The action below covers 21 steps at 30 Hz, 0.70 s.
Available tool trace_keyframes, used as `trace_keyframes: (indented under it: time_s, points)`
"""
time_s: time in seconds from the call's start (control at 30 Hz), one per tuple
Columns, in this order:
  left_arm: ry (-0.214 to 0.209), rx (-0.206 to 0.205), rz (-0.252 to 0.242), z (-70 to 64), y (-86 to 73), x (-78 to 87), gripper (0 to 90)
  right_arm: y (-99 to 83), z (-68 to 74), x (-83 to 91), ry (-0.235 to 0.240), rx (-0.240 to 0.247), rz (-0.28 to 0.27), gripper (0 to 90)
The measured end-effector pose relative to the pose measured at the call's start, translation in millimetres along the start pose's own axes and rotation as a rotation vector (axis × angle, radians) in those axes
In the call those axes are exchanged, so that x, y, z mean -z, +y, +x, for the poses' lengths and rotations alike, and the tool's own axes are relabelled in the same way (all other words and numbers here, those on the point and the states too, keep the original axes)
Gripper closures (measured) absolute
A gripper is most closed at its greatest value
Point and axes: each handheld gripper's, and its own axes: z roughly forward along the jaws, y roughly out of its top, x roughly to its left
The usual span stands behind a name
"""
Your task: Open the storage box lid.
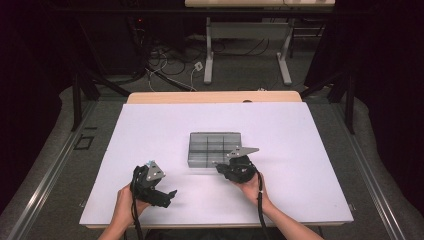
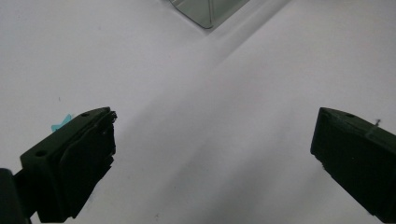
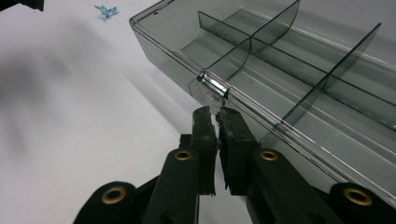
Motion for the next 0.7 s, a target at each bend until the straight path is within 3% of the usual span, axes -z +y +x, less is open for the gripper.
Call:
trace_keyframes:
  time_s: [0.43,0.5,0.6,0.63,0.7]
  points:
    - [-0.001,-0.007,-0.013,-0.9,1.4,-0.6,0.0,1.3,0.9,4.2,0.014,0.0,-0.025,85.5]
    - [0.002,-0.004,-0.018,-1.0,2.0,-0.7,0.0,0.8,1.4,2.9,0.014,-0.005,-0.059,85.5]
    - [0.008,-0.009,-0.024,-0.8,3.9,-1.2,0.0,1.2,1.1,3.0,0.013,-0.001,-0.06,85.5]
    - [0.006,-0.008,-0.028,-1.0,4.7,-1.9,0.0,1.9,1.1,4.8,0.009,0.002,-0.032,85.5]
    - [-0.002,-0.016,-0.02,-0.9,7.6,-2.2,0.0,1.7,0.8,3.9,0.012,0.0,-0.052,85.5]
